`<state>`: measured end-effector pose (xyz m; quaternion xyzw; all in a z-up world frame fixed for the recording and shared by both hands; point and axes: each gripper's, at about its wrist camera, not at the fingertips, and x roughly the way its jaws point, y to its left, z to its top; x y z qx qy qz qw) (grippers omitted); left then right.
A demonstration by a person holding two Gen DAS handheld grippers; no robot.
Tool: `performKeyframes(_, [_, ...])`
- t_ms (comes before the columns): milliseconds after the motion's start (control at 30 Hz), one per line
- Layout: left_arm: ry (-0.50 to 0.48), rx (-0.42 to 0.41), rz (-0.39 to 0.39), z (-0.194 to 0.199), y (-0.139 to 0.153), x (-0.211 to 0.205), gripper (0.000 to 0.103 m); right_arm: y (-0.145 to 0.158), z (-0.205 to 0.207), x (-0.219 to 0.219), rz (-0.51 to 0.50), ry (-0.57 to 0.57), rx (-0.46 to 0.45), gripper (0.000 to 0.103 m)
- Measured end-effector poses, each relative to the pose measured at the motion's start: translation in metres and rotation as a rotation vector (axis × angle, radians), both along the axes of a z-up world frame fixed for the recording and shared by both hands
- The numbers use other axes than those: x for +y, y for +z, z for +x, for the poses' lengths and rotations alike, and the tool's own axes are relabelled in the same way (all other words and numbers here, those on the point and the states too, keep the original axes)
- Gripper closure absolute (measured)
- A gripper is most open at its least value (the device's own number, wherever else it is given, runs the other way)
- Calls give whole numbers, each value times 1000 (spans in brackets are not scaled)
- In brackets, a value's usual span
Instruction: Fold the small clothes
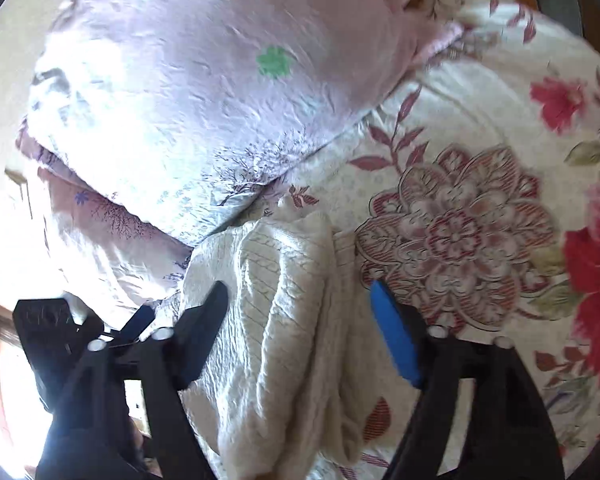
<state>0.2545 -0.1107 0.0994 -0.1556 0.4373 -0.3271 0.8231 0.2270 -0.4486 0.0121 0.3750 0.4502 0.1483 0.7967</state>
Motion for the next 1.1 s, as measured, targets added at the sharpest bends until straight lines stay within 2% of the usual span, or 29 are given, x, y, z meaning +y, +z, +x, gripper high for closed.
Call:
performKeyframes(133, [59, -36, 112, -19, -7, 24, 18, -11, 15, 8, -16, 11, 86, 54])
performKeyframes(267, [76, 0, 178, -31, -26, 37, 18, -17, 17, 20, -38, 29, 119, 54])
performKeyframes(333, [76, 25, 195, -33, -37, 32, 18, -21, 19, 22, -21, 38, 127, 64])
performKeyframes(367, [72, 30, 199, -34, -41, 26, 18, -25, 23, 25, -20, 47, 120, 75])
performKeyframes(400, [64, 28, 206, -36, -44, 22, 18, -25, 25, 27, -33, 54, 112, 81])
performKeyframes(467, [49, 9, 237, -39, -45, 14, 18, -21, 26, 33, -50, 71, 81, 85])
performKeyframes(733, [54, -53, 417, -37, -53, -8, 13, -9, 32, 47, -119, 88, 15, 87])
performKeyframes(900, [57, -43, 450, -35, -58, -9, 12, 2, 29, 47, -162, 78, -39, 89])
performKeyframes(1100, [55, -30, 453, -31, -62, -8, 12, 27, 38, 56, -242, 71, -131, 89])
